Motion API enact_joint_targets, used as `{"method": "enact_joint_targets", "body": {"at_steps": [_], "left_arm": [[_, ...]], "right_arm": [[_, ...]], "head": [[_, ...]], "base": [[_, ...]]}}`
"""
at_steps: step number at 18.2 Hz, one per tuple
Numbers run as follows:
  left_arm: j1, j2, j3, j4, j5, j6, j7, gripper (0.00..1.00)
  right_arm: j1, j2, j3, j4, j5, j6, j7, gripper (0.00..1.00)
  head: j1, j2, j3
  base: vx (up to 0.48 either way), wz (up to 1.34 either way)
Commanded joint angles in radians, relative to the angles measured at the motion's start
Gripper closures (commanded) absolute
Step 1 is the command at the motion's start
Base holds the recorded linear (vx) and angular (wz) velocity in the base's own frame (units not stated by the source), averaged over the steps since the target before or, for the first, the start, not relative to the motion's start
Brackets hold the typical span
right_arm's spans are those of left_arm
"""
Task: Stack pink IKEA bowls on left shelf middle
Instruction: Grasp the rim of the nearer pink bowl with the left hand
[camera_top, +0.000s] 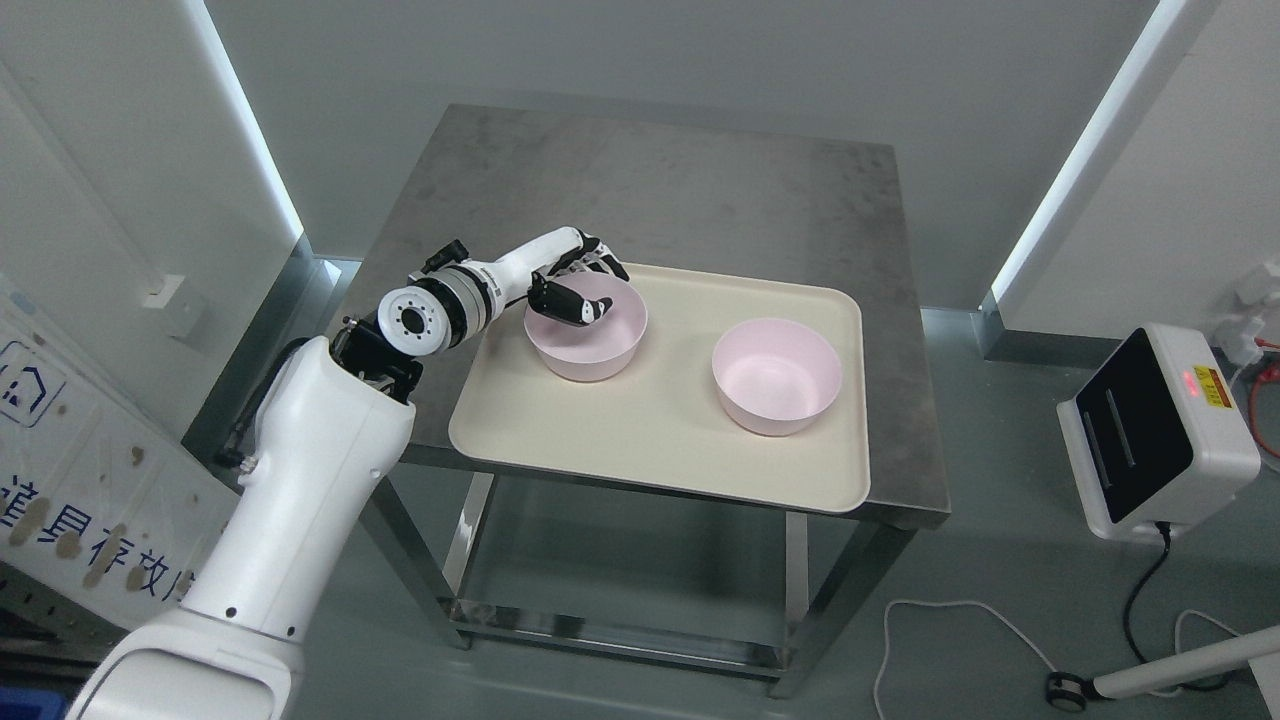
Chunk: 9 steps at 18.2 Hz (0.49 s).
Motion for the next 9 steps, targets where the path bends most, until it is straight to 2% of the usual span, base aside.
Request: {"method": "enact_joint_targets", "body": {"at_steps": [1,3,7,9], "left_arm": [[0.002,-0.017,-0.001,0.085,-0.088,-0.075,-0.001,0.73],[0.002,-0.019,-0.001,0.090,-0.116,-0.092,0.002,0.75],[-0.003,-0.023,0.016,0.093,-0.123,-0.138,0.032,0.88],[-0.004,-0.025,0.028,0.092,-0.123,-0.147,0.033,0.91]], "right_arm": [[0.000,-0.017,-0.009,0.000,0.008,-0.001,-0.001,0.00],[0.000,-0.017,-0.009,0.000,0.008,0.001,-0.001,0.00],[0.000,-0.017,-0.009,0.000,0.008,0.001,-0.001,0.00],[0.000,-0.017,-0.009,0.000,0.008,0.001,-0.001,0.00]], "head": [[0.0000,0.000,0.000],[0.0000,0.000,0.000],[0.0000,0.000,0.000],[0.0000,0.000,0.000]], "base": [[0.000,0.00],[0.000,0.00],[0.000,0.00],[0.000,0.00]]}}
